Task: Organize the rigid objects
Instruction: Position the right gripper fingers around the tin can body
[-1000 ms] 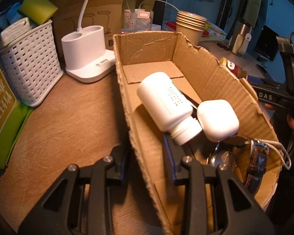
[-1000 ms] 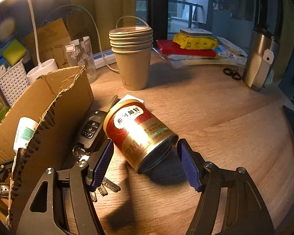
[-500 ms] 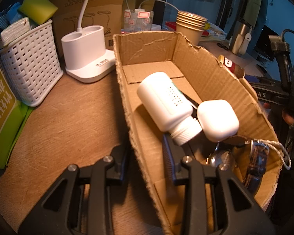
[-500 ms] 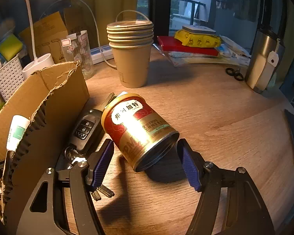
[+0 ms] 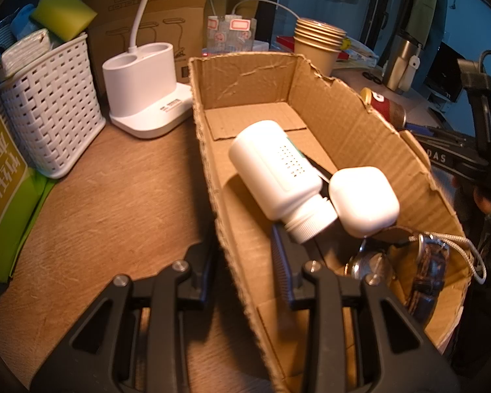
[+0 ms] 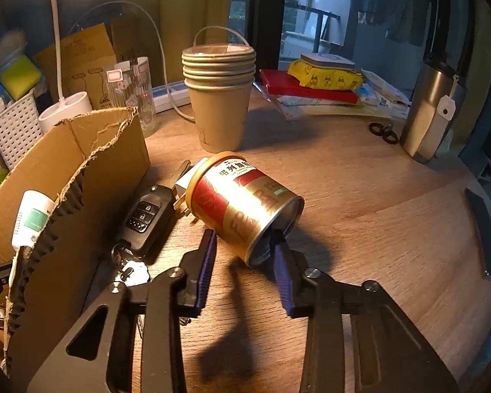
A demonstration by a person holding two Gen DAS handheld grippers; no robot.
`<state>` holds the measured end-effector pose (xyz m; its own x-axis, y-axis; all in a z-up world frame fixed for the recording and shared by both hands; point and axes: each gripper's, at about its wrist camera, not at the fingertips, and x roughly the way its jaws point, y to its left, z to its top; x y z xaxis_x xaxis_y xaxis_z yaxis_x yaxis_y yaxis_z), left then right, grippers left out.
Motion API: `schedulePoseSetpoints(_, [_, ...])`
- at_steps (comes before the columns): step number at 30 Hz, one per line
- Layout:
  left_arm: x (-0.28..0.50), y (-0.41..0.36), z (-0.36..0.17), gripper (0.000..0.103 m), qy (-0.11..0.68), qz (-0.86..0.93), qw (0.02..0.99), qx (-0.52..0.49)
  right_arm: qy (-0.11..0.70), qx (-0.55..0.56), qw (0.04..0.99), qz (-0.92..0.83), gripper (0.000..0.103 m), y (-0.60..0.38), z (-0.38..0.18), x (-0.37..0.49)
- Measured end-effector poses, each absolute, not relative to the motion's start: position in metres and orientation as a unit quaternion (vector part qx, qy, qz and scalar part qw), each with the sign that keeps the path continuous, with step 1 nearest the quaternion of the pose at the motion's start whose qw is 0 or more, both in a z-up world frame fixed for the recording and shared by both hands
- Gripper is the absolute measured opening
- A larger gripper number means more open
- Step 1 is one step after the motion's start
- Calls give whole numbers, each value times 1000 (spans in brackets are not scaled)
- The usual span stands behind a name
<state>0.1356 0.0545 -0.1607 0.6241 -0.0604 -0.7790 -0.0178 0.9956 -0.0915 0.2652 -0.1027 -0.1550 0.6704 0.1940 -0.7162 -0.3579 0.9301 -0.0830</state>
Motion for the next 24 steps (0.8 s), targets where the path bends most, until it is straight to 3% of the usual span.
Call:
schedulePoseSetpoints(4, [136,54,-161,33,433,-12,900,-45,375,-110,908,153,24,-102,-154,263])
schedulePoseSetpoints(15, [136,54,-161,33,433,-12,900,-45,382,-108,902,168,24,-100,-154,263])
schedulePoseSetpoints(17, [136,54,-161,33,433,-12,900,-45,382,-109,902,168,31,-101,-153,262])
schedulePoseSetpoints(19, [136,55,-161,33,433,-12,900,-45,381,-110,902,170,57,-102,-152,263])
schedulePoseSetpoints(21, [136,54,-161,33,433,-12,900,-45,380,-113,903,167,63,-103,-152,265])
schedulePoseSetpoints(24, [136,54,-161,33,433,-12,900,-45,381,-115,903,163,64,-105,-153,270])
